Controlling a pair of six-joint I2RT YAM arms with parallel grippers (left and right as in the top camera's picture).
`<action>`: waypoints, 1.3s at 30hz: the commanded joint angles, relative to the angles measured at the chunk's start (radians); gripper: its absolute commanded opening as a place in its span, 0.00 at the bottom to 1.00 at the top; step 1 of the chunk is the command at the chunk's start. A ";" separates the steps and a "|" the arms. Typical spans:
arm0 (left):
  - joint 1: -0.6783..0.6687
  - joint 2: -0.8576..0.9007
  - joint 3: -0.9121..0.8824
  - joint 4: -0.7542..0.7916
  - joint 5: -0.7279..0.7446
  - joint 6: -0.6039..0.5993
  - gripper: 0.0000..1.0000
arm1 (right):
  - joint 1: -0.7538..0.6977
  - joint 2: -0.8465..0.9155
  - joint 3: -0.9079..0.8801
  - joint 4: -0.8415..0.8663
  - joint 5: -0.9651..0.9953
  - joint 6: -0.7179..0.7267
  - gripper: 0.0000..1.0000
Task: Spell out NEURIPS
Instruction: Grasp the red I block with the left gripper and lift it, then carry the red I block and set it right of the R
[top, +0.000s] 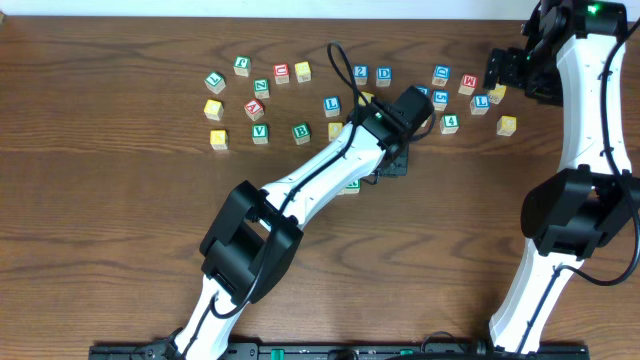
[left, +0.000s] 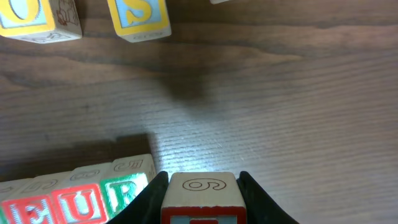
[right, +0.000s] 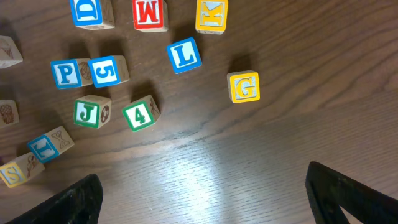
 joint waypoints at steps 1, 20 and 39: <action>-0.001 -0.011 -0.049 0.034 -0.012 -0.047 0.31 | -0.005 -0.004 -0.002 -0.002 0.005 -0.006 0.99; -0.002 -0.011 -0.185 0.190 -0.012 -0.080 0.32 | -0.005 -0.004 -0.002 -0.006 0.005 -0.007 0.99; -0.002 -0.011 -0.187 0.194 -0.005 -0.080 0.39 | -0.005 -0.004 -0.002 -0.011 0.006 -0.007 0.99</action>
